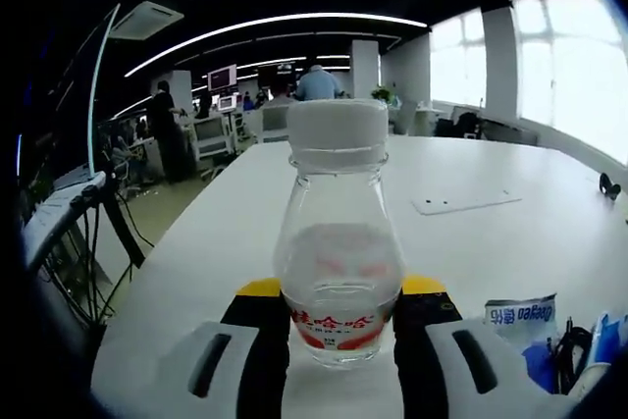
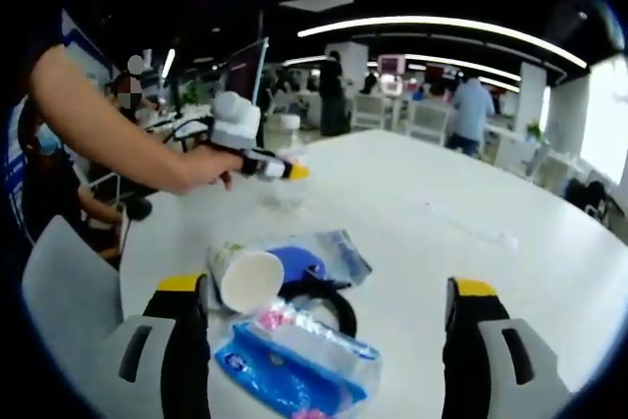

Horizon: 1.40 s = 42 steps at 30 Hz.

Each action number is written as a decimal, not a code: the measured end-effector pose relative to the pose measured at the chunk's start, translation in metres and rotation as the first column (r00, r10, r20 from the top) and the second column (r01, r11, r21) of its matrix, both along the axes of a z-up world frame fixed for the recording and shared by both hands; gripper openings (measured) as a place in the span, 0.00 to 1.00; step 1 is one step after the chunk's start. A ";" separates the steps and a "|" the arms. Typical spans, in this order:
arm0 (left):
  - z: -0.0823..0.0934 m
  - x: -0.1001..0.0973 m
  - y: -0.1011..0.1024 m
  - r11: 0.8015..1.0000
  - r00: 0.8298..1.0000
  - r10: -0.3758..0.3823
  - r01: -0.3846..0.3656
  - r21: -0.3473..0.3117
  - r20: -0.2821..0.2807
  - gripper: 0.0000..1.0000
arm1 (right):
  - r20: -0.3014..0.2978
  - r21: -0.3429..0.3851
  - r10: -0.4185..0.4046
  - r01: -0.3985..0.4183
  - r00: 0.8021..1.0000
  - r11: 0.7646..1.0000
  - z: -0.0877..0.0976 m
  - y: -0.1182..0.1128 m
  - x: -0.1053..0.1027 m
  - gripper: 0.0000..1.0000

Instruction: Arrange the tabletop items into an orderly group along one side of the table until the central work area is clear of visible clutter.

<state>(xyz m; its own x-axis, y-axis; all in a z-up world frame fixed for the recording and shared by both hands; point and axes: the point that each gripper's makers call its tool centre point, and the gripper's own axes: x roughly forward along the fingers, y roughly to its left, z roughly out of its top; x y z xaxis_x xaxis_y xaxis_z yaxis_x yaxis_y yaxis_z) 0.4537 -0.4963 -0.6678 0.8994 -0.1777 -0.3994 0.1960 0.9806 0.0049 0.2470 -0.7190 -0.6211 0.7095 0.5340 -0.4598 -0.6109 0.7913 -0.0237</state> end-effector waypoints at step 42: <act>0.002 -0.001 0.004 1.000 0.999 -0.003 0.004 0.023 -0.044 0.42 | 0.016 0.006 -0.017 0.017 1.000 1.000 0.010 -0.004 -0.007 0.99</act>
